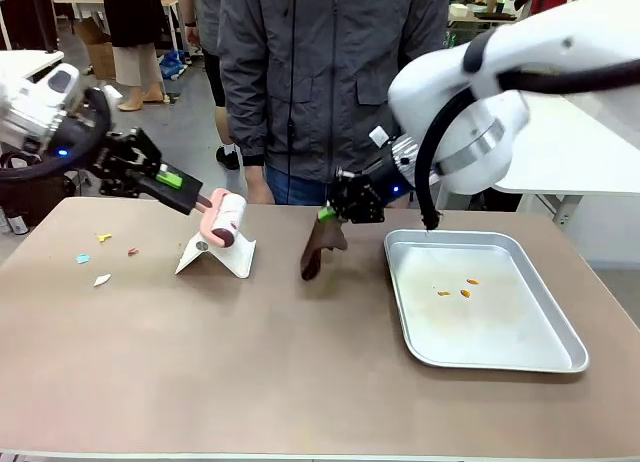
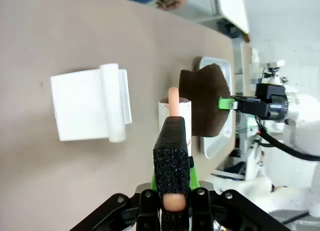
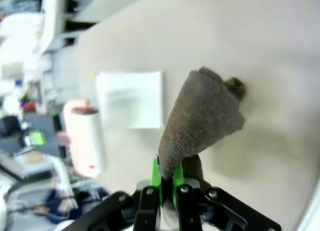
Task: Clean the surface of the table.
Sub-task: Hold the Lint Roller with your left hand and the towel with your right hand.
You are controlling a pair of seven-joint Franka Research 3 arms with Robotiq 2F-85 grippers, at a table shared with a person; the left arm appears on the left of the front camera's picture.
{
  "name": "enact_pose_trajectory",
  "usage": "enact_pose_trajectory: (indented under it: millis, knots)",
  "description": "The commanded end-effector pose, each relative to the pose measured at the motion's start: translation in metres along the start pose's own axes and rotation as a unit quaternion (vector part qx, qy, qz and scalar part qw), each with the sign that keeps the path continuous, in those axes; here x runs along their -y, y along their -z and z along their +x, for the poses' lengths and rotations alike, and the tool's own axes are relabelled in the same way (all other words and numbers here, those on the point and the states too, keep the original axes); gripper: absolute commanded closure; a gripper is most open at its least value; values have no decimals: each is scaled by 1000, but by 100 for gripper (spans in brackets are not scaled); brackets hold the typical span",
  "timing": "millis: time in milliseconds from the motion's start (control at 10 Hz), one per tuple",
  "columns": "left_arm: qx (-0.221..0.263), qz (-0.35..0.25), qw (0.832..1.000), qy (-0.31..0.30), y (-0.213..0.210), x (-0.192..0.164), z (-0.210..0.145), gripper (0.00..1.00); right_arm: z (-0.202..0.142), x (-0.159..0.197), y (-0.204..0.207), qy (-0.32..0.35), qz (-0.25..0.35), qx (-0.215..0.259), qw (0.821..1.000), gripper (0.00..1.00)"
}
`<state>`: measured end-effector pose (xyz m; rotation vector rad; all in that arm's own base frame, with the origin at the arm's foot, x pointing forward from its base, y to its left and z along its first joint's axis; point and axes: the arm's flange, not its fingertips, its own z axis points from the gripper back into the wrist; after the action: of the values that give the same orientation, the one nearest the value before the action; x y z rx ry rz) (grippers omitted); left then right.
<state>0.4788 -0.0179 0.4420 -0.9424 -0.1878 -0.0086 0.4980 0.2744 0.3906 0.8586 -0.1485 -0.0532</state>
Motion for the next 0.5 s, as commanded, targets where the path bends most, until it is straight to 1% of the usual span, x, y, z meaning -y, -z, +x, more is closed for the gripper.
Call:
enact_pose_trajectory:
  millis: [0, 100, 200, 300, 400]
  knots:
    - [-11, -59, 998, -6, -30, -17, -14, 100, -44, 27, -34, 5, 127, -28, 992, 100]
    - [-18, -68, 997, -26, -44, -25, -23, 100, -55, 27, -42, 23, 175, -51, 983, 100]
    - [-29, -86, 995, -30, -58, -33, -33, 100, -66, 30, -50, 23, 211, -64, 975, 100]
    - [-31, -99, 994, -46, -75, -43, -44, 100, -82, 35, -61, -4, 252, -87, 964, 100]
    - [-17, -115, 992, -44, -90, -53, -57, 100, -96, 41, -76, -24, 277, -85, 957, 100]
